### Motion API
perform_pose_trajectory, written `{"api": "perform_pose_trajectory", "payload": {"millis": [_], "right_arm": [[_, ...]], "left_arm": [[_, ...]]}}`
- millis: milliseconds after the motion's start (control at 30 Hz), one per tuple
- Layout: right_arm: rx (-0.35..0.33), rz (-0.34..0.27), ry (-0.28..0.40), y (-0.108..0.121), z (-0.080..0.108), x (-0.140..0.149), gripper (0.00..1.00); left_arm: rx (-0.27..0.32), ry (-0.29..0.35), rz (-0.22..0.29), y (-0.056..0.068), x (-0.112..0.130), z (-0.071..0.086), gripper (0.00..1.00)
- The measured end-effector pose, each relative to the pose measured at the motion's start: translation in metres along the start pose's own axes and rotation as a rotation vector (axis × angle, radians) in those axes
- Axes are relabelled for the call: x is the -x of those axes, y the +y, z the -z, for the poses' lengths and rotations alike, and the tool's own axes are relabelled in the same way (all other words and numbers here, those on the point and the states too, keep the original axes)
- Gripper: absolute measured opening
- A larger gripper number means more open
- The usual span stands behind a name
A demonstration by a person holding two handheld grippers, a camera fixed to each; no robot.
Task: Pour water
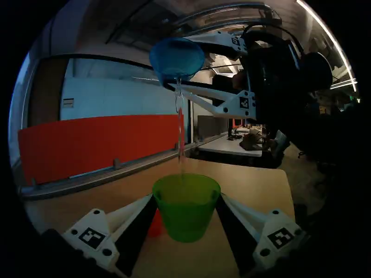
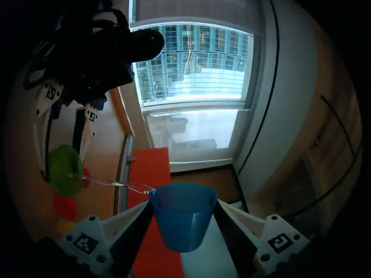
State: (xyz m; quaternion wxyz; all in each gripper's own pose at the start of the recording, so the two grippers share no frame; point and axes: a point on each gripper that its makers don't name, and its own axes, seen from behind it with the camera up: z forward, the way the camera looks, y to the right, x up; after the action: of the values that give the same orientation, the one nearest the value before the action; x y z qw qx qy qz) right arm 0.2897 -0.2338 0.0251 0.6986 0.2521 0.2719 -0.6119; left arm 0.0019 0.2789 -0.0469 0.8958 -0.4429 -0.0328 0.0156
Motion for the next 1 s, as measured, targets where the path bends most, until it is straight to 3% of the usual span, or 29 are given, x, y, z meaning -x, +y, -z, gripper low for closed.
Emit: {"api": "perform_pose_trajectory", "payload": {"millis": [1000], "right_arm": [[0.016,0.156,0.014,0.005,-0.005,-0.015,0.90]], "left_arm": [[-0.004,0.010,0.003,-0.002,-0.005,-0.001,0.85]]}}
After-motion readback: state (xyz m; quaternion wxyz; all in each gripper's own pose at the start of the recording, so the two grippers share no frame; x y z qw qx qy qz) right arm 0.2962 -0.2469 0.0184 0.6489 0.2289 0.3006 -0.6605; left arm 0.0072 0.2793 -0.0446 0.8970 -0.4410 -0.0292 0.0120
